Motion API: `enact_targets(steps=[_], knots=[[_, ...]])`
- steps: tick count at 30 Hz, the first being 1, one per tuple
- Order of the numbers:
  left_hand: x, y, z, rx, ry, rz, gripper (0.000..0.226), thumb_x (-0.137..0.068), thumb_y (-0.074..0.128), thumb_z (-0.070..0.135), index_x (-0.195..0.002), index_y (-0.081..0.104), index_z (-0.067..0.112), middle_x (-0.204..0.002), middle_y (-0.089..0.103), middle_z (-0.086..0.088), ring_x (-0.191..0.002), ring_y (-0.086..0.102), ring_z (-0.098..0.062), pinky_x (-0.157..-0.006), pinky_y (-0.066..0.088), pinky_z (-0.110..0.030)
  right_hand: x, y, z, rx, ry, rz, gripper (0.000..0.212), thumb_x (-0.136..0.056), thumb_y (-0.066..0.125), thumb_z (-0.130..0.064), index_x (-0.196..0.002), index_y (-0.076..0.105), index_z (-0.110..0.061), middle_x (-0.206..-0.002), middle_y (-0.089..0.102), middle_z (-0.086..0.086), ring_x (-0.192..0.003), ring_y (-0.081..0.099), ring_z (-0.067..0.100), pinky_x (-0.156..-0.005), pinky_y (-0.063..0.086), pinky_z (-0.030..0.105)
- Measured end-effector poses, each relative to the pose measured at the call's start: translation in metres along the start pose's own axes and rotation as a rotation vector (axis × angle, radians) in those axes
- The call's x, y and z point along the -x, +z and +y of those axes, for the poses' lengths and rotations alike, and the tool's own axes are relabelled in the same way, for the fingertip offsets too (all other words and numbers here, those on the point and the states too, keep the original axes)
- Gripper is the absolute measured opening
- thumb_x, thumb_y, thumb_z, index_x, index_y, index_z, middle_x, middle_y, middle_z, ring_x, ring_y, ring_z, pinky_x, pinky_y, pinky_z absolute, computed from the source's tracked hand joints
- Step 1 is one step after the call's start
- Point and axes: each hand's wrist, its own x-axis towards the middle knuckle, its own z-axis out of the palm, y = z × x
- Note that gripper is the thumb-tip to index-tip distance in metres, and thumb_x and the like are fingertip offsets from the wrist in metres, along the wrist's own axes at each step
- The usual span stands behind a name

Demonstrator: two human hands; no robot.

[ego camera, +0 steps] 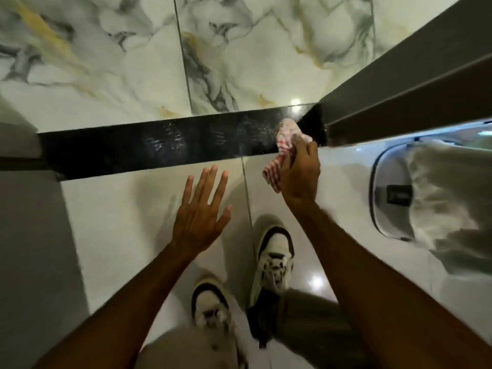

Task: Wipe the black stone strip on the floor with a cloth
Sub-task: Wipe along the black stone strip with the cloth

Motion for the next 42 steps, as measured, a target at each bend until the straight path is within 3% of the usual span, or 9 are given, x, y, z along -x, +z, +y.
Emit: enact_targets(steps=[6,12,17,21,26,32,35,39,42], knots=[[-0.051,0.146,-0.059,-0.027,0.078,0.039,0.075,-0.111,0.015,0.06,-0.175,0.01,0.02,-0.184,0.003,-0.014,-0.171,0.006,-0.034,-0.138,-0.009,-0.052,-0.064,0.129,0.094,0.323,-0.194,0.177,0.043,-0.105,0.058,-0.014,-0.147,0.064,-0.007,-0.126,0.066,0.023,-0.109,0.062,0.036,-0.088,0.059,0.044],[-0.054,0.166,-0.067,0.012,0.075,0.238,0.074,-0.112,0.027,0.052,-0.174,0.017,0.015,-0.184,0.012,-0.015,-0.171,0.01,-0.031,-0.139,-0.001,-0.053,-0.108,0.176,0.086,0.132,-0.293,0.293,0.061,-0.103,0.054,-0.002,-0.163,0.042,-0.01,-0.173,0.027,0.027,-0.163,0.028,0.04,-0.134,0.033,0.053],[-0.053,0.153,-0.065,0.013,0.084,0.201,0.072,-0.11,0.034,0.049,-0.172,0.027,0.013,-0.181,0.021,-0.018,-0.168,0.023,-0.036,-0.138,0.01,-0.057,-0.074,0.183,0.06,0.294,-0.488,0.071,0.066,-0.106,0.045,-0.033,-0.168,0.032,-0.015,-0.178,0.019,0.019,-0.15,0.035,0.04,-0.109,0.057,0.054],[-0.055,0.152,-0.065,0.019,0.088,0.192,0.073,-0.109,0.036,0.048,-0.171,0.028,0.012,-0.18,0.022,-0.019,-0.167,0.025,-0.037,-0.136,0.015,-0.059,-0.054,0.16,0.107,0.599,-0.392,0.005,0.067,-0.114,0.004,-0.037,-0.169,0.02,-0.003,-0.176,0.019,0.029,-0.154,0.035,0.044,-0.122,0.041,0.049],[-0.056,0.166,-0.07,0.034,0.095,0.253,0.075,-0.11,0.034,0.05,-0.174,0.021,0.014,-0.183,0.017,-0.015,-0.171,0.013,-0.03,-0.139,0.003,-0.053,-0.118,0.187,0.065,0.451,-0.111,0.307,0.065,-0.103,0.047,-0.034,-0.161,0.039,-0.006,-0.165,0.042,0.024,-0.141,0.048,0.047,-0.118,0.047,0.058],[-0.054,0.159,-0.067,0.044,0.085,0.266,0.073,-0.108,0.04,0.044,-0.172,0.024,0.011,-0.181,0.021,-0.016,-0.169,0.019,-0.031,-0.138,0.015,-0.057,-0.044,0.193,0.065,0.521,-0.566,0.072,0.064,-0.099,0.049,-0.038,-0.154,0.054,-0.008,-0.159,0.053,0.026,-0.13,0.053,0.042,-0.106,0.054,0.049],[-0.053,0.159,-0.066,0.051,0.077,0.279,0.073,-0.109,0.04,0.044,-0.172,0.025,0.012,-0.181,0.022,-0.016,-0.169,0.019,-0.031,-0.137,0.017,-0.058,-0.028,0.16,0.115,0.706,-0.5,0.101,0.054,-0.098,0.048,-0.031,-0.139,0.068,-0.003,-0.145,0.065,0.029,-0.113,0.069,0.044,-0.092,0.06,0.045],[-0.054,0.165,-0.068,0.074,0.014,0.321,0.073,-0.109,0.037,0.047,-0.173,0.024,0.013,-0.182,0.02,-0.015,-0.17,0.017,-0.031,-0.139,0.013,-0.055,-0.088,0.168,0.091,0.645,-0.274,0.225,0.062,-0.1,0.045,-0.035,-0.153,0.047,-0.003,-0.156,0.051,0.027,-0.126,0.058,0.048,-0.105,0.054,0.054],[-0.051,0.166,-0.067,0.077,-0.073,0.342,0.074,-0.108,0.038,0.046,-0.173,0.024,0.015,-0.183,0.018,-0.015,-0.17,0.015,-0.031,-0.139,0.009,-0.052,-0.1,0.209,0.042,0.541,-0.403,0.173,0.07,-0.096,0.05,-0.041,-0.158,0.043,-0.009,-0.163,0.045,0.023,-0.14,0.047,0.045,-0.117,0.046,0.056]])
